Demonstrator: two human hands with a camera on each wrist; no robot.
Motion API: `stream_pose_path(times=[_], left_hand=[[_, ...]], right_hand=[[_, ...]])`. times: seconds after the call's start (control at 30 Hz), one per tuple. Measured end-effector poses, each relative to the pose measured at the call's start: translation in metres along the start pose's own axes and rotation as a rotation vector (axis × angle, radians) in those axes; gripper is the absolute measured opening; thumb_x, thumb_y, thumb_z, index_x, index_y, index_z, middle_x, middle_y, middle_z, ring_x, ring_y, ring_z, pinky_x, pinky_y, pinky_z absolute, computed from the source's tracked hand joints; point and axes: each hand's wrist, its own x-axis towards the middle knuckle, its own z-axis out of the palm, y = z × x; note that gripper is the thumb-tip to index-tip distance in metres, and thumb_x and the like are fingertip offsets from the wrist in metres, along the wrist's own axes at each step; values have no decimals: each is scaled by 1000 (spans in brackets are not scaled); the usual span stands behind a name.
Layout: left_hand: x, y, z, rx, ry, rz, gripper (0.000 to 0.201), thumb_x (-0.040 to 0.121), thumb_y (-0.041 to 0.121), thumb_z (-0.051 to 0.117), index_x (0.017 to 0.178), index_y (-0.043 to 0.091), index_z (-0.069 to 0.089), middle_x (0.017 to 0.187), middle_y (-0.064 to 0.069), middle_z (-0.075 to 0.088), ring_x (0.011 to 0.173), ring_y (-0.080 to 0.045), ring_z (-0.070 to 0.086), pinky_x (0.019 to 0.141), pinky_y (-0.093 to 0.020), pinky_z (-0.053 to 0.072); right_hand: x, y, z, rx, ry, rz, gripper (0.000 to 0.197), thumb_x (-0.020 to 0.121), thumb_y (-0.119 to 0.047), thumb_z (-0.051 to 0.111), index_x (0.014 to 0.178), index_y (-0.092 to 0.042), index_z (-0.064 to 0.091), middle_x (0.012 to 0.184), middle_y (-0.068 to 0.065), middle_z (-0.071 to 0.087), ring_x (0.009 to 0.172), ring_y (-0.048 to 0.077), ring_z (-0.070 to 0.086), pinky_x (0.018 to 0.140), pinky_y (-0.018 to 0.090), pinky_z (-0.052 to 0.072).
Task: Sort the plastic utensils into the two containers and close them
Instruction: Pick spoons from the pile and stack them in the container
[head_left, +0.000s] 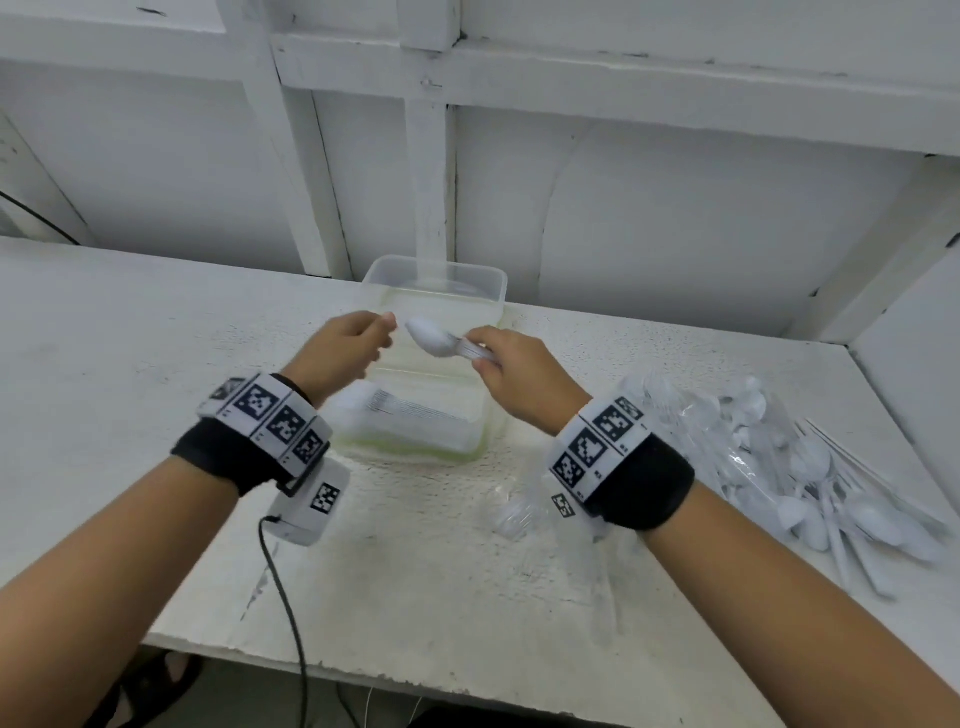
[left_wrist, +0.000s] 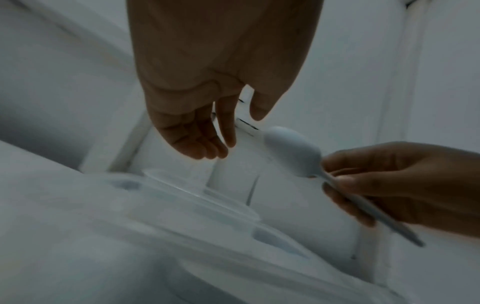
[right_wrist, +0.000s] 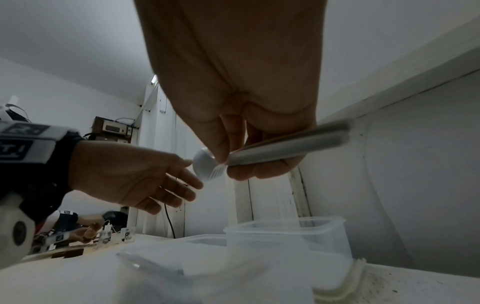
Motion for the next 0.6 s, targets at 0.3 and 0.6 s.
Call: stream_pose_path(times=[0.3,0.6], left_hand=[[37,-49,-51,125,-88,-353,29,97,29,47,120,12,52,113,-11,56,96,-25,55,79,-37,48],[36,-62,-46,-94,-107,-431,19,95,13,50,114,14,51,100,-10,60,81,-22,60,68,-39,53]], right_hand=[[64,-12,32,-139,-288,94,33,98,-14,42,131,-11,45,127,14,53,111,28,53,84,29,40],[87,-13,68,-276,-381,77,32,97,-12,42,128,-9,50,128,17,46,112,31,51,88,30,38]])
